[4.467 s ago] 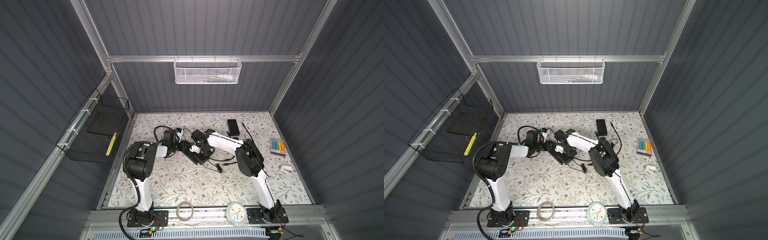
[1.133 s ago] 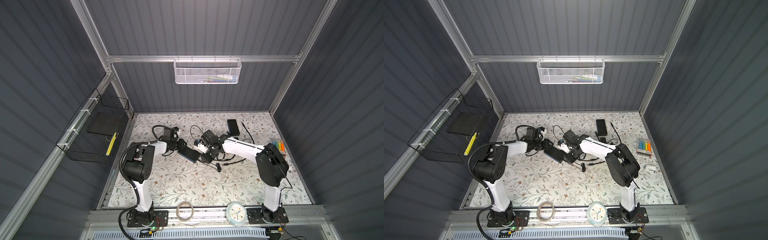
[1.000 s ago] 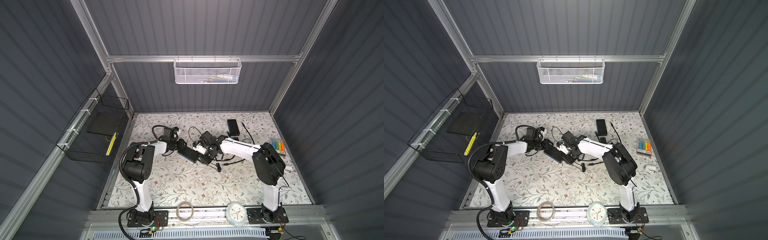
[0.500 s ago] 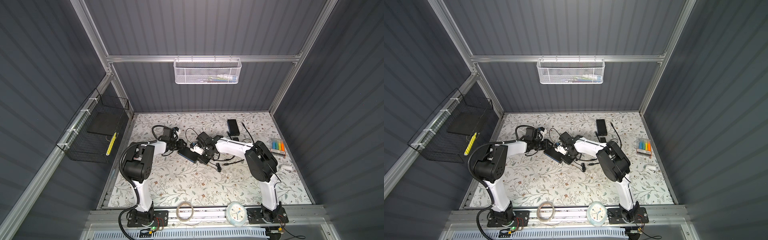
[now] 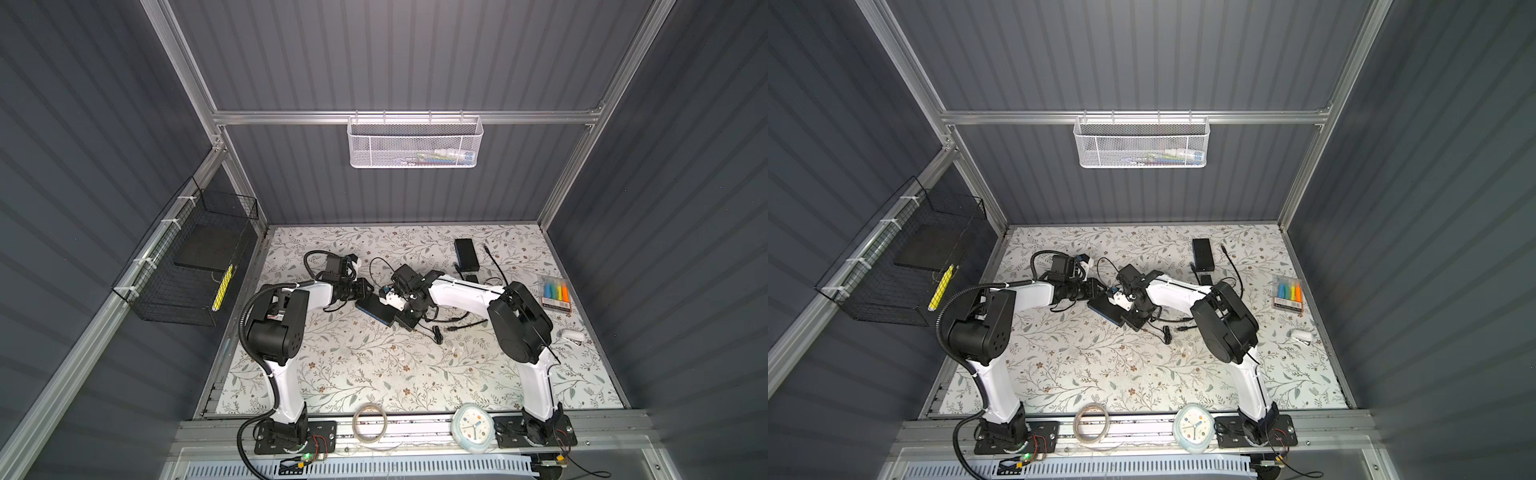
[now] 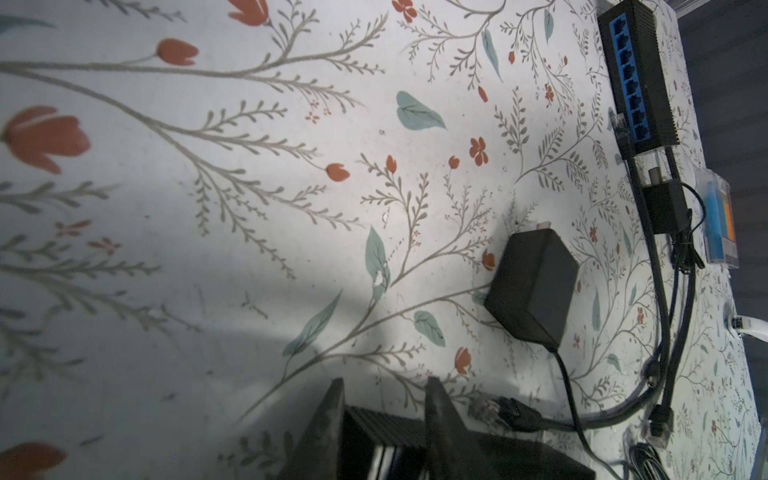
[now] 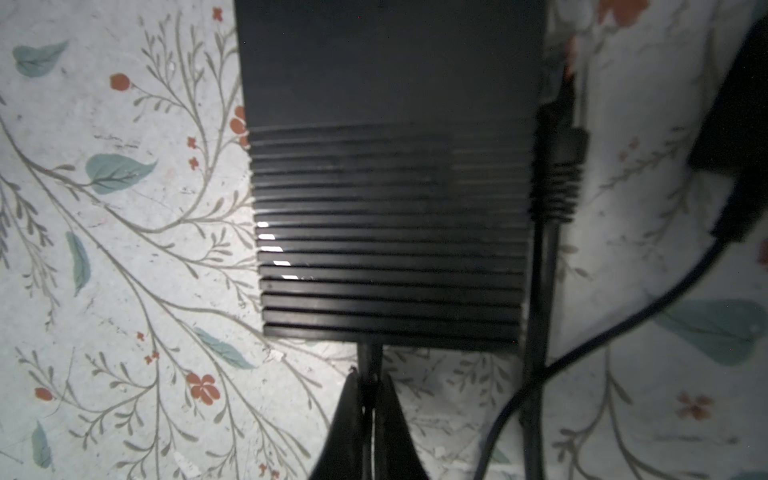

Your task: Insert the plug into the switch port

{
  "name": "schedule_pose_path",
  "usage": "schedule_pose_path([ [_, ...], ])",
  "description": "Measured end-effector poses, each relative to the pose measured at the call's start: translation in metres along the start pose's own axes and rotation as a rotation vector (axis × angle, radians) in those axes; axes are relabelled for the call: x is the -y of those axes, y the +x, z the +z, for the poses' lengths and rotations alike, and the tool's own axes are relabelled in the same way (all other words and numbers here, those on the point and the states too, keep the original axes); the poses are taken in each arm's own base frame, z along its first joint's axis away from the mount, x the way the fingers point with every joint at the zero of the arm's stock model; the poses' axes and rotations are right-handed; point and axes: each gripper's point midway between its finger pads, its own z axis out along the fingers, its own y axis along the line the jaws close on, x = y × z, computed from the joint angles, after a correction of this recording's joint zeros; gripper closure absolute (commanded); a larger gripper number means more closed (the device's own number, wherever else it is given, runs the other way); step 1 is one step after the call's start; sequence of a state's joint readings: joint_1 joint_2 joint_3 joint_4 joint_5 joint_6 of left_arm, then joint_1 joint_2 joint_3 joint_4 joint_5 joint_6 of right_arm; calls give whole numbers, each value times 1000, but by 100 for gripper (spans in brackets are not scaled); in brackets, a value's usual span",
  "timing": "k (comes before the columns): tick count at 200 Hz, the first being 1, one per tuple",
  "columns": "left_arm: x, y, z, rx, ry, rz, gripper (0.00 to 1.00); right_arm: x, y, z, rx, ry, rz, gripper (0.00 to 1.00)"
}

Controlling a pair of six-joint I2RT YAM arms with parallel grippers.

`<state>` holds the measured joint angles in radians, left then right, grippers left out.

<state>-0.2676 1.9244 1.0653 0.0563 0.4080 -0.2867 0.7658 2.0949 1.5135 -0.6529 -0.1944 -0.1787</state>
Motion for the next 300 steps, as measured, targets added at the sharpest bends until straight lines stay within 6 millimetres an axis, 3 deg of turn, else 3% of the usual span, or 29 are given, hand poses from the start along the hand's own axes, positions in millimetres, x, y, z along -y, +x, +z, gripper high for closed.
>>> schedule_pose_path([
  [300,2,-5,7,74,-35,49,69,0,-5,0,-88,-12,150,100],
])
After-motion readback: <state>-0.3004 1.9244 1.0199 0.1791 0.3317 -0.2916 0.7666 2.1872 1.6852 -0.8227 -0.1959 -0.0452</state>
